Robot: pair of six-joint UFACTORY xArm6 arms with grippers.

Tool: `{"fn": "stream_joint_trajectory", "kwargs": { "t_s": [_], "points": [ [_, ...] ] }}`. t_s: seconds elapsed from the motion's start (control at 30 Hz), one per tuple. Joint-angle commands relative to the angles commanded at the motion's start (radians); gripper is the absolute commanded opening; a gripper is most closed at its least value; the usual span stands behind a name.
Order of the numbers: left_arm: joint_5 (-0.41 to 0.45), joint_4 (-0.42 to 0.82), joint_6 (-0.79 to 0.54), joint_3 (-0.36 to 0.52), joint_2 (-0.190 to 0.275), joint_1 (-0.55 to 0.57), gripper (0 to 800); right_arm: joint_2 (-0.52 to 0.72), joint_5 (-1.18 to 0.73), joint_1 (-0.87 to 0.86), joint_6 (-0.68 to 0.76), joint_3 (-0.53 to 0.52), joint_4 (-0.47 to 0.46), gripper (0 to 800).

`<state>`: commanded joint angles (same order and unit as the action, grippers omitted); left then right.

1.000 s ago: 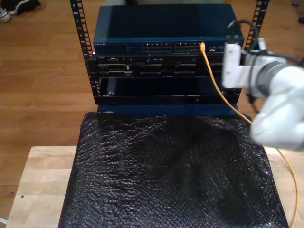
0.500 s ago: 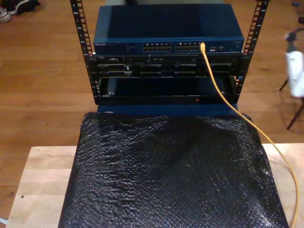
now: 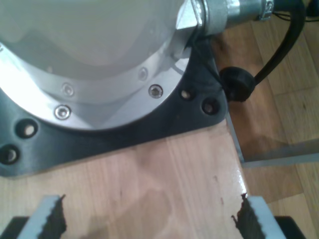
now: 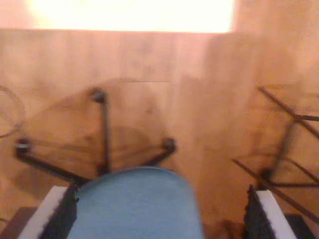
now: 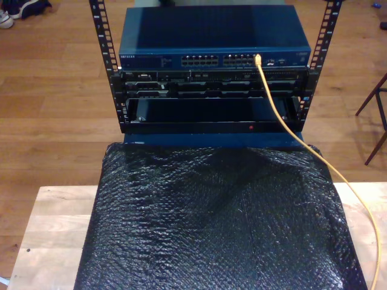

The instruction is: Grab the cable and plug it in

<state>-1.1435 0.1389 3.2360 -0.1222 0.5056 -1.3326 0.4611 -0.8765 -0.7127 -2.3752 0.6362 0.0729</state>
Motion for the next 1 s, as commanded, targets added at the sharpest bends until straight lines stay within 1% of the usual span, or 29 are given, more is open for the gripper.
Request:
{"fn": "stream_joint_trajectory", "kwargs": {
  "t_s": [0.13, 0.3, 0.57, 0.73, 0.87, 1.0],
  "points": [
    [0.0, 0.0, 0.0, 0.0, 0.0, 0.0, 800, 0.048, -0.121, -0.11, -0.109, -0.017, -0.002, 798],
    [0.0, 0.0, 0.0, 0.0, 0.0, 0.0, 800, 0.104, -0.216, -0.227, -0.245, -0.06, -0.005, 798],
    [0.0, 0.0, 0.0, 0.0, 0.0, 0.0, 800, 0.226, -0.227, -0.387, -0.456, -0.189, -0.005, 798],
    [0.0, 0.0, 0.0, 0.0, 0.0, 0.0, 800, 0.278, -0.241, -0.494, -0.575, -0.255, -0.005, 798],
    [0.0, 0.0, 0.0, 0.0, 0.0, 0.0, 800, 0.311, -0.241, -0.569, -0.661, -0.316, -0.005, 798],
    [0.0, 0.0, 0.0, 0.0, 0.0, 0.002, 800, 0.348, -0.241, -0.635, -0.713, -0.362, -0.005, 798]
  ]
}}
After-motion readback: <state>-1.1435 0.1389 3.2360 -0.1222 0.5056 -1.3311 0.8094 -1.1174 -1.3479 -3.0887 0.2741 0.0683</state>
